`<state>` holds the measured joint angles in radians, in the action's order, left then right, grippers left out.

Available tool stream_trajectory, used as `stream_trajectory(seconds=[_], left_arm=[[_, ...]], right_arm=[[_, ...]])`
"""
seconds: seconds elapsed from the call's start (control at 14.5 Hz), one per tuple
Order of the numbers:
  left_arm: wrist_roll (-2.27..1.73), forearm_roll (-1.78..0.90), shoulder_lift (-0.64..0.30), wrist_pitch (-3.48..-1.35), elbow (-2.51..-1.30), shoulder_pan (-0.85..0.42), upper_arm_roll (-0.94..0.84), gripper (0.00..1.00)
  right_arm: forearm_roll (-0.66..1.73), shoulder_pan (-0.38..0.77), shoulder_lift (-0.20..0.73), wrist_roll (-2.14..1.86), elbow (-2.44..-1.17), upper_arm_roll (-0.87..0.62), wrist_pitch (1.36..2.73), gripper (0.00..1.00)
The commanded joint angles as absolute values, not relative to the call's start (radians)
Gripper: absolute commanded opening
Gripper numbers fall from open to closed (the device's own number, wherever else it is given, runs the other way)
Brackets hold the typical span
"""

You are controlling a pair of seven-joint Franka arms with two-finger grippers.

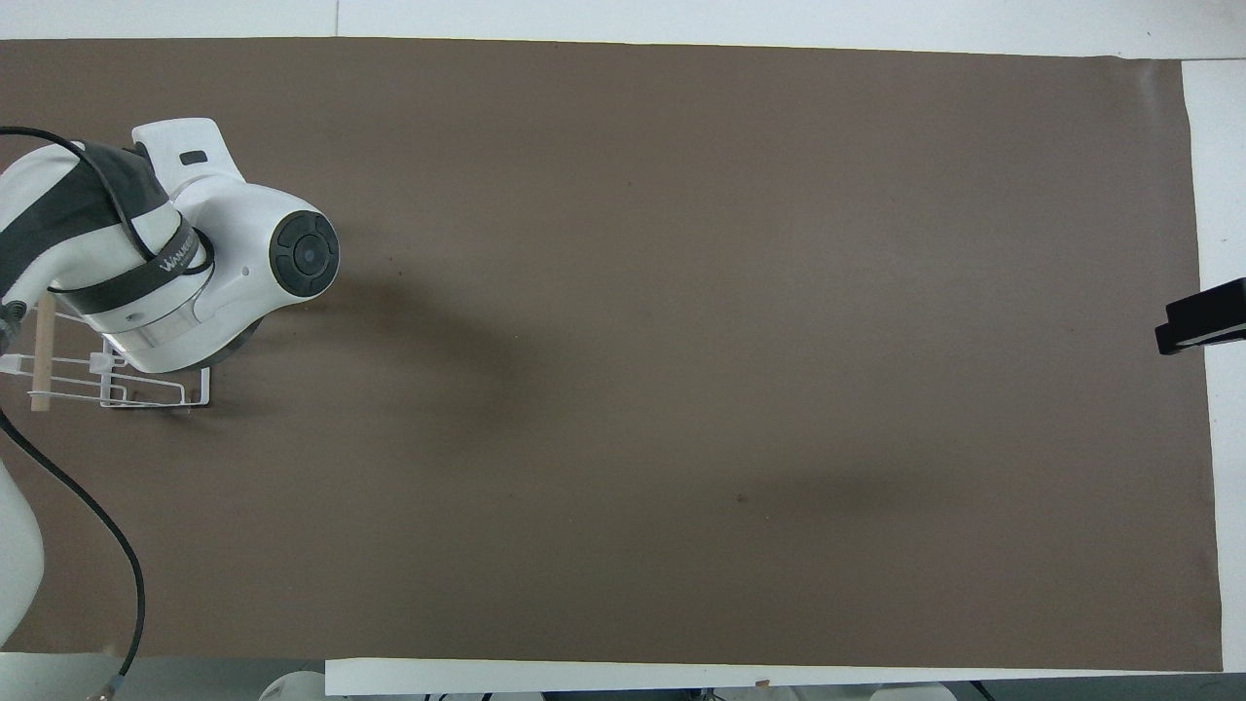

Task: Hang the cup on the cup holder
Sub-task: 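Lower the cup with the left gripper onto the wooden peg of the rack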

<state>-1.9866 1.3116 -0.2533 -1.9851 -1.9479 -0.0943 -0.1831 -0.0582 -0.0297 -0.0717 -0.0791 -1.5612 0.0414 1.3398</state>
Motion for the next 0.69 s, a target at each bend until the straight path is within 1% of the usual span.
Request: stream_trajectory(seconds=[0.0, 0.14, 0.41, 0.62], left_arm=[[-1.983, 1.287, -0.273, -2.028, -1.927, -0.071, -0.193, 1.0], [-1.967, 1.225, -0.256, -2.005, -1.898, -0.071, -0.196, 1.0], [-1.809, 1.079, -0.235, -1.964, -1.8, -0.071, -0.195, 1.0], [-1.653, 0.981, -0.222, -1.896, -1.705, -0.069, -0.19, 1.0]], right_arm=[[-0.048, -0.04, -0.074, -0.066, -1.565, 0.052, 1.338, 1.0], [-0.037, -0.054, -0.075, -0.072, -1.566, 0.052, 1.336, 1.0], [-0.034, -0.049, -0.078, -0.072, -1.572, 0.049, 1.333, 1.0], [-0.034, -0.055, -0.078, -0.075, -1.572, 0.049, 1.333, 1.0]])
